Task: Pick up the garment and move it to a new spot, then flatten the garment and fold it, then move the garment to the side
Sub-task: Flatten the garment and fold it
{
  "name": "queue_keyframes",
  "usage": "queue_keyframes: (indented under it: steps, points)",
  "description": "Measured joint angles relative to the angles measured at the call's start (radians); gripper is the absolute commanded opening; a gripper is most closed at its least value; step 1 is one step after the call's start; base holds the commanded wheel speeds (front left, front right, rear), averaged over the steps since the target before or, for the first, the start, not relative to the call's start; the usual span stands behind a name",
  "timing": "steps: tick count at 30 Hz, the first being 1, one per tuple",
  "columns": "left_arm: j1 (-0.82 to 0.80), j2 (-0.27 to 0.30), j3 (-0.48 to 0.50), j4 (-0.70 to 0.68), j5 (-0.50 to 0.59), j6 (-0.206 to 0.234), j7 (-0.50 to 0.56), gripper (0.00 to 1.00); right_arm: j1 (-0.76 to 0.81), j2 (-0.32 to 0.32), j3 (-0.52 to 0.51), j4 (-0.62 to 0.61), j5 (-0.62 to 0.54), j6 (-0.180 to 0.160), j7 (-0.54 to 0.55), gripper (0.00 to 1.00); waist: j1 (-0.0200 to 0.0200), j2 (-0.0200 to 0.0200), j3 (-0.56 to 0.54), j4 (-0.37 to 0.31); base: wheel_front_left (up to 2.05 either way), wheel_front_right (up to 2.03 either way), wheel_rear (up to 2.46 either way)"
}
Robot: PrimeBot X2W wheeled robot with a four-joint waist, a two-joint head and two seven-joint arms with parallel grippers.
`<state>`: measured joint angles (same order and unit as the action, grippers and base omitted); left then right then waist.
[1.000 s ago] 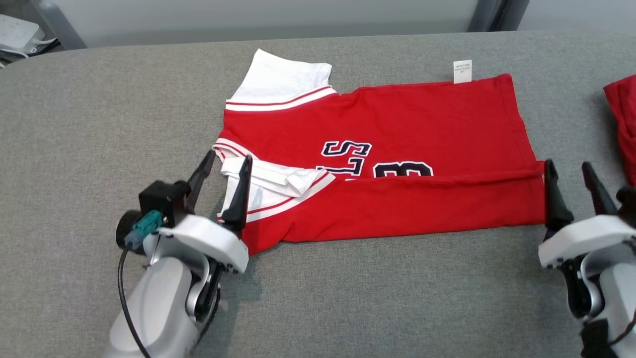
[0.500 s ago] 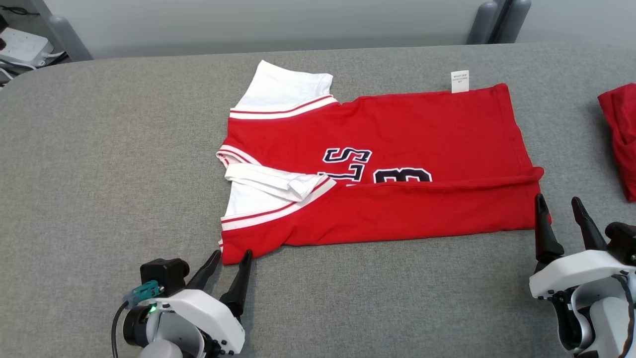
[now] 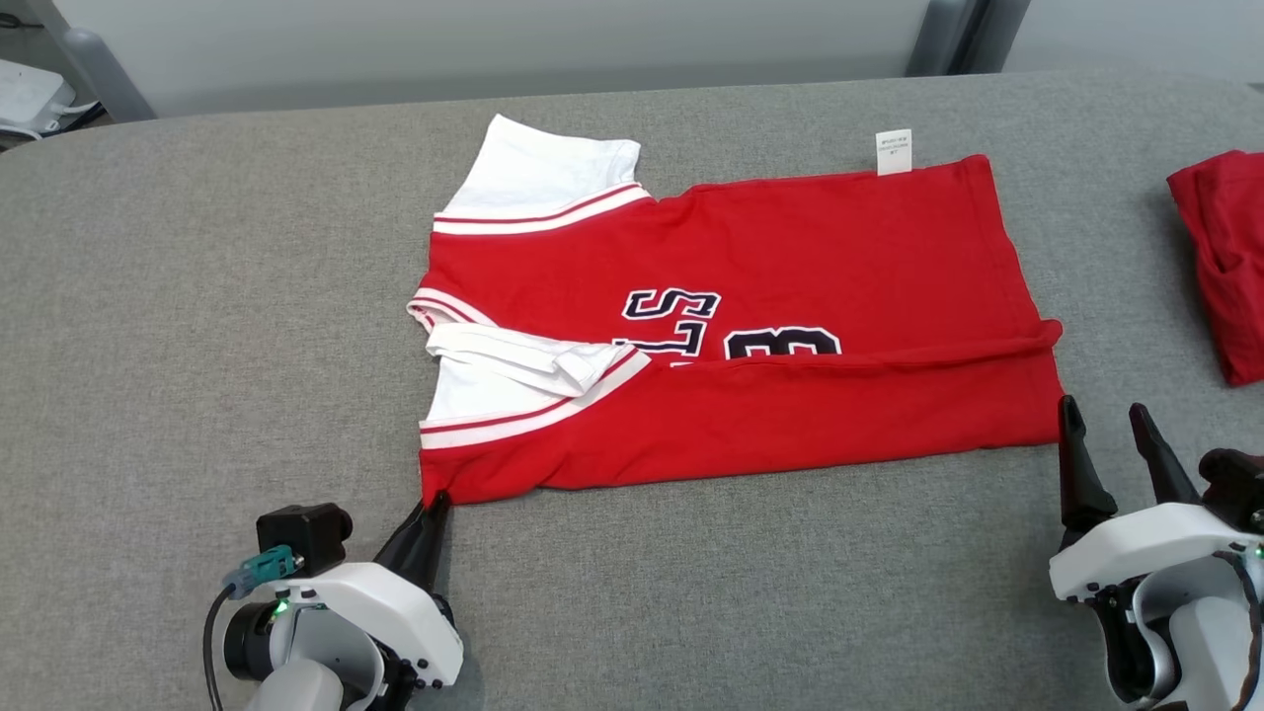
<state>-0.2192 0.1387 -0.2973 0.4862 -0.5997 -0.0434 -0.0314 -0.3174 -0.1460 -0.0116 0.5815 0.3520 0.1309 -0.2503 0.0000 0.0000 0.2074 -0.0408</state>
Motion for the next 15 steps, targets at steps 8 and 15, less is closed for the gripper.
queue_keyframes:
  steps: [8, 15]
  points:
    - [-0.021, -0.001, -0.011, 0.055, -0.001, -0.028, -0.037, 0.00, -0.050, -0.004, 0.058, 0.174, 0.112, 0.000, 0.000, 1.00, 0.0000, 0.0000, 0.003, -0.001, 0.00, 0.00, 0.00]
    - [-0.052, 0.000, -0.029, 0.076, -0.001, -0.040, -0.051, 0.00, -0.167, -0.019, 0.094, 0.308, 0.244, 0.000, 0.000, 1.00, 0.0000, 0.0000, 0.015, 0.029, 0.00, 0.00, 0.00]
